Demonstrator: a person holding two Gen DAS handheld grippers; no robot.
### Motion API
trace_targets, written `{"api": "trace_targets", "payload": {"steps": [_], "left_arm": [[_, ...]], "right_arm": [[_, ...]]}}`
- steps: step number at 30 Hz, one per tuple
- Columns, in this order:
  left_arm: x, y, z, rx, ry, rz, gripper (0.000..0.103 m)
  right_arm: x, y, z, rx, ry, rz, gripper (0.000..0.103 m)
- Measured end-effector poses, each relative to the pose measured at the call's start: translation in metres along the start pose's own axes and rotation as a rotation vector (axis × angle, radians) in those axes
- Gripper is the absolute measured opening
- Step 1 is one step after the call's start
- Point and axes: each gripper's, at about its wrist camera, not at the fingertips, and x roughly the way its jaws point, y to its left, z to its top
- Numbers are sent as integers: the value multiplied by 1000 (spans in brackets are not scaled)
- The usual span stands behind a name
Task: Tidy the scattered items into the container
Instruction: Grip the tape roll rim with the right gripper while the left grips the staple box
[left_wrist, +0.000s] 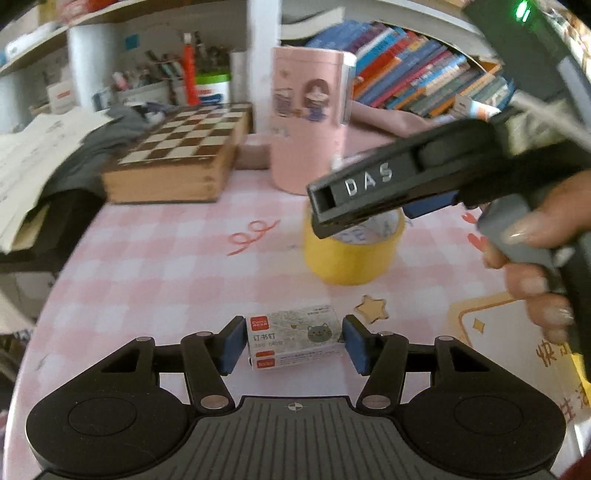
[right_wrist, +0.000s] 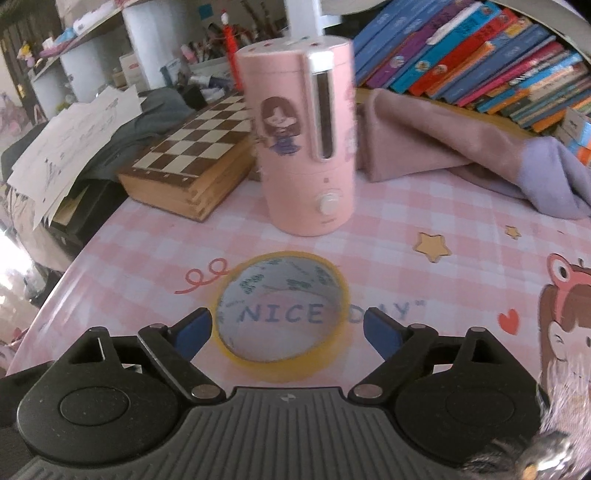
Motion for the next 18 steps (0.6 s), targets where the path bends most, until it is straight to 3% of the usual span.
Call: {"api": "trace_targets", "payload": {"steps": [7, 18], "left_arm": [[-30, 21, -1, -87, -20, 19, 56], [-56, 22, 6, -64, -74, 5, 56]], "right_arm": [[18, 15, 3, -59, 9, -59, 92], [7, 22, 1, -79, -25, -103, 89]]}}
